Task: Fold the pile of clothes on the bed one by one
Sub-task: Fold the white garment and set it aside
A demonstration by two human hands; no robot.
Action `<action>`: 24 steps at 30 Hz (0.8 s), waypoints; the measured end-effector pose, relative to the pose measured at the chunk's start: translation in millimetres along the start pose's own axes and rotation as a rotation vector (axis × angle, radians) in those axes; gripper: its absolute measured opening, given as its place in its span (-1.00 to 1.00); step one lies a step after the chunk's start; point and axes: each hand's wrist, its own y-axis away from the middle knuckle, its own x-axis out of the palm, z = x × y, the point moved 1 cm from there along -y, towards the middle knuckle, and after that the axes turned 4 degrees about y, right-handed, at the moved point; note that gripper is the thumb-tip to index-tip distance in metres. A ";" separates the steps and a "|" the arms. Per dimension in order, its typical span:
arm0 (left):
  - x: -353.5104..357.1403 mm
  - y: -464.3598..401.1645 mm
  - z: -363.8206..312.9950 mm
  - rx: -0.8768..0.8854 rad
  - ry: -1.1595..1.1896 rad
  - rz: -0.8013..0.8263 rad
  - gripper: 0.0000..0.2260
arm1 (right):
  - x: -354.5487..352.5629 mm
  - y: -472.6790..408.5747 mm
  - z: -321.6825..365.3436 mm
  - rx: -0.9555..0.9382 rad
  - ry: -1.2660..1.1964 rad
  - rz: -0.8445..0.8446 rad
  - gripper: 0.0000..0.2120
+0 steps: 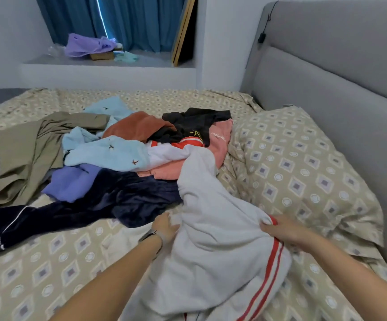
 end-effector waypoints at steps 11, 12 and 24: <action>34.6 -40.4 -13.0 0.033 0.202 0.227 -0.76 | 70.5 -65.7 19.4 0.010 -0.251 -0.112 -0.41; 32.6 -36.3 -16.8 0.006 0.283 0.250 -0.86 | 76.8 -69.3 22.4 -0.006 -0.236 -0.132 -0.46; -207.5 47.7 11.0 0.068 -0.199 -0.354 -0.49 | -55.9 -34.8 47.7 -0.161 0.117 -0.695 -0.84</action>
